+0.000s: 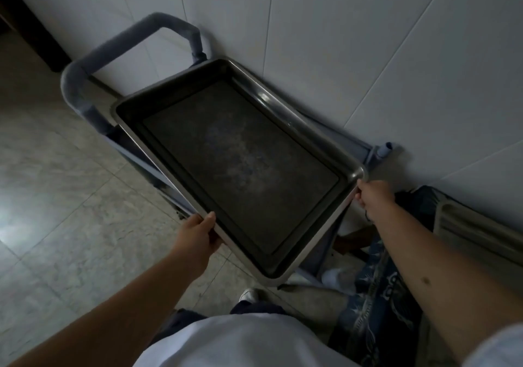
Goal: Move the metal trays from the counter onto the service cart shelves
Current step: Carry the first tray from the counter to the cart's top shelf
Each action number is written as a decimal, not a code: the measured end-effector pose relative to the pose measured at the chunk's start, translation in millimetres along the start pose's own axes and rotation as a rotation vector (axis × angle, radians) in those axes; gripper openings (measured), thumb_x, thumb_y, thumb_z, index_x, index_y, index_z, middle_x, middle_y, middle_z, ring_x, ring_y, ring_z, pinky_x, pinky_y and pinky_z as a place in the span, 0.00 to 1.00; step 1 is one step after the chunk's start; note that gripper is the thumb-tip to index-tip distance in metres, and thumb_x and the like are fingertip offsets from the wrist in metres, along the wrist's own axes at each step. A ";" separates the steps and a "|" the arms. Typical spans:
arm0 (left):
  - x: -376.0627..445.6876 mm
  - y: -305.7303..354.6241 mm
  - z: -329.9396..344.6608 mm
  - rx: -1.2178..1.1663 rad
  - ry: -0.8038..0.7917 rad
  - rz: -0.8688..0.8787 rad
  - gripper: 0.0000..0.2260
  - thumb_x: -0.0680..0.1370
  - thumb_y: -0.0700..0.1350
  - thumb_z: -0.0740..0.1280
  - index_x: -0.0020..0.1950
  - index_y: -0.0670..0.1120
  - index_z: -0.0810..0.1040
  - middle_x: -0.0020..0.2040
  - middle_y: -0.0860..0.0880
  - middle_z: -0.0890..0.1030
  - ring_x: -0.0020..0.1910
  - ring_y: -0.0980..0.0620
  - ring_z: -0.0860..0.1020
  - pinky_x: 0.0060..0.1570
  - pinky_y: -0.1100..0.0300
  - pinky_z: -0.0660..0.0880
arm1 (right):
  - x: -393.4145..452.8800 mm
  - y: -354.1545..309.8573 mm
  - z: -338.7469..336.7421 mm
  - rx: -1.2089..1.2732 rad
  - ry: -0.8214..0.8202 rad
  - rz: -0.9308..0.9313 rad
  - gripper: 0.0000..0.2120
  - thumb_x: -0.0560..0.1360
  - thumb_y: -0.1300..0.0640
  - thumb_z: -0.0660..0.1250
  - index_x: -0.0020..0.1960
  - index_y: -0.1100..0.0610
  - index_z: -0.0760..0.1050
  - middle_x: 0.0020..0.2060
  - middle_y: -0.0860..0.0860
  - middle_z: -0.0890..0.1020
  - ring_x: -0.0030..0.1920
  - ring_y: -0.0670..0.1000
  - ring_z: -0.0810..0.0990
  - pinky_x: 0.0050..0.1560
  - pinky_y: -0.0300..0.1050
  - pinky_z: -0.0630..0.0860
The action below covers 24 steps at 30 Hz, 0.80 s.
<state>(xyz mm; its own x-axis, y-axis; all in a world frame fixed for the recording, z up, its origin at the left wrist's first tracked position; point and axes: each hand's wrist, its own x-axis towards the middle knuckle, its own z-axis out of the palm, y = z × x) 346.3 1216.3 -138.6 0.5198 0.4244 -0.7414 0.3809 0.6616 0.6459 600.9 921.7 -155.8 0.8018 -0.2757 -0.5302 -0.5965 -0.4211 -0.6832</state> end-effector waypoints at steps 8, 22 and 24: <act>7.0 -5.3 35.9 0.296 -0.079 -0.076 0.05 0.80 0.37 0.66 0.53 0.38 0.80 0.45 0.41 0.86 0.41 0.48 0.86 0.36 0.61 0.80 | 51.2 -27.7 -7.2 -0.030 0.053 0.021 0.11 0.79 0.52 0.65 0.43 0.57 0.75 0.31 0.52 0.77 0.27 0.49 0.72 0.29 0.44 0.68; 20.7 -15.1 69.6 0.472 -0.018 -0.124 0.08 0.80 0.45 0.69 0.49 0.39 0.80 0.36 0.45 0.86 0.34 0.51 0.85 0.32 0.60 0.80 | -17.0 5.6 4.7 0.212 0.011 0.025 0.02 0.78 0.56 0.67 0.47 0.54 0.78 0.41 0.53 0.81 0.41 0.52 0.80 0.41 0.47 0.77; 18.8 -11.6 69.7 0.513 -0.037 -0.121 0.09 0.80 0.45 0.68 0.48 0.39 0.80 0.35 0.45 0.85 0.32 0.51 0.84 0.30 0.60 0.79 | -35.0 21.1 11.6 0.255 0.024 0.043 0.02 0.77 0.58 0.68 0.47 0.55 0.79 0.39 0.54 0.81 0.37 0.51 0.80 0.35 0.45 0.76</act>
<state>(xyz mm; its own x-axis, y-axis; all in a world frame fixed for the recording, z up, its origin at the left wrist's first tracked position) 405.0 1173.5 -147.4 0.4720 0.3360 -0.8151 0.7601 0.3132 0.5693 559.9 932.5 -157.5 0.7743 -0.3106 -0.5513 -0.6171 -0.1783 -0.7664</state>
